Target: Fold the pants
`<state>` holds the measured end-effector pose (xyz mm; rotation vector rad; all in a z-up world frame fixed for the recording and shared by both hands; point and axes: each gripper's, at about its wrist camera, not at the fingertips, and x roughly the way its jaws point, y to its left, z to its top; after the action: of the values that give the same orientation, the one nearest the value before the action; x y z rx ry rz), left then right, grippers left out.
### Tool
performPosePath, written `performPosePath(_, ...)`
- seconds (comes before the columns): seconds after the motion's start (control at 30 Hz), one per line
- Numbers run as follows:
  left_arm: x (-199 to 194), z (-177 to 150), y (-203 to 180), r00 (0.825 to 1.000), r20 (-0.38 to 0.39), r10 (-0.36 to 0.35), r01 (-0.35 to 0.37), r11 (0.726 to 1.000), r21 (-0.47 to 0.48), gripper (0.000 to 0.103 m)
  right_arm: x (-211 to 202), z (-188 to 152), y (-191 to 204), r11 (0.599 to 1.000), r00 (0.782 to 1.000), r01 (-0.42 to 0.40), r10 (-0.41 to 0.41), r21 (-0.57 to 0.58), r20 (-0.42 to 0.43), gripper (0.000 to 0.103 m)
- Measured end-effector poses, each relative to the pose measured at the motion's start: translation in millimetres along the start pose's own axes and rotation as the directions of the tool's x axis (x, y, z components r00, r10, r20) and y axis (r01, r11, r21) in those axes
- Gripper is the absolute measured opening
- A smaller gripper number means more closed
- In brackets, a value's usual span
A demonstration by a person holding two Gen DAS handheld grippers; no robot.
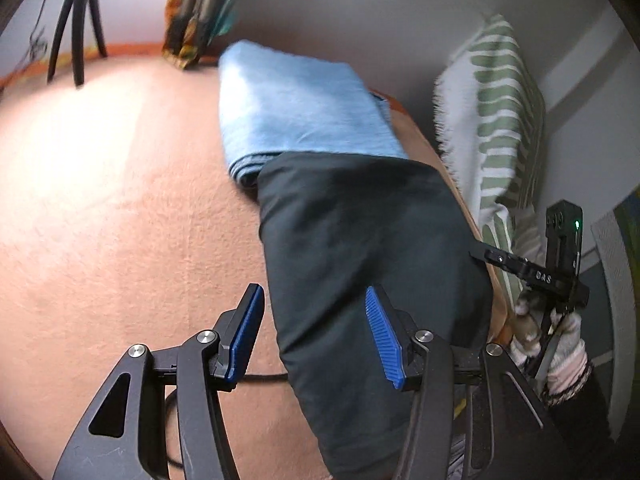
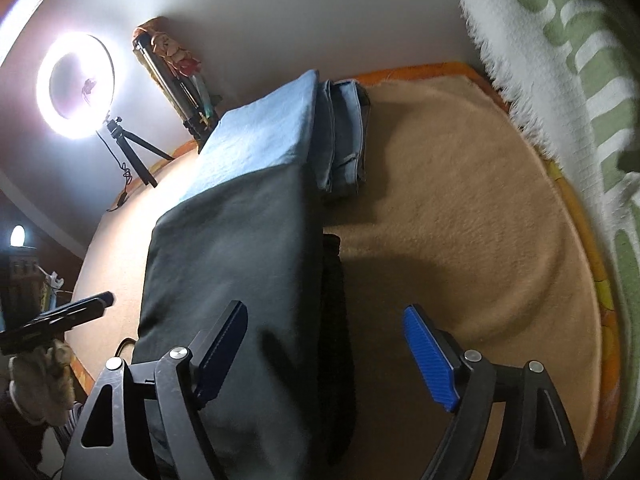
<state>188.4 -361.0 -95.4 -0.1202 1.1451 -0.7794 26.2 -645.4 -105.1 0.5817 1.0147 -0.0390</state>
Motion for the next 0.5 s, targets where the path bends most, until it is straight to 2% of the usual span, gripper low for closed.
performPosePath(0.2,21.7,-4.6,9.2,0.999,-0.029,-0.014,0.012,0.998,-0.057,0.052,15.8,1.4,-1.0,0.999,0.998,-0.049,0.049,-0.004,-0.027,0.082)
performPosePath(0.5,31.9,-10.2,6.8,0.999,-0.016,0.028,-0.029,0.999,-0.046,0.052,23.1,8.0,2.3,0.998,0.998,-0.056,0.054,-0.034,-0.041,0.084)
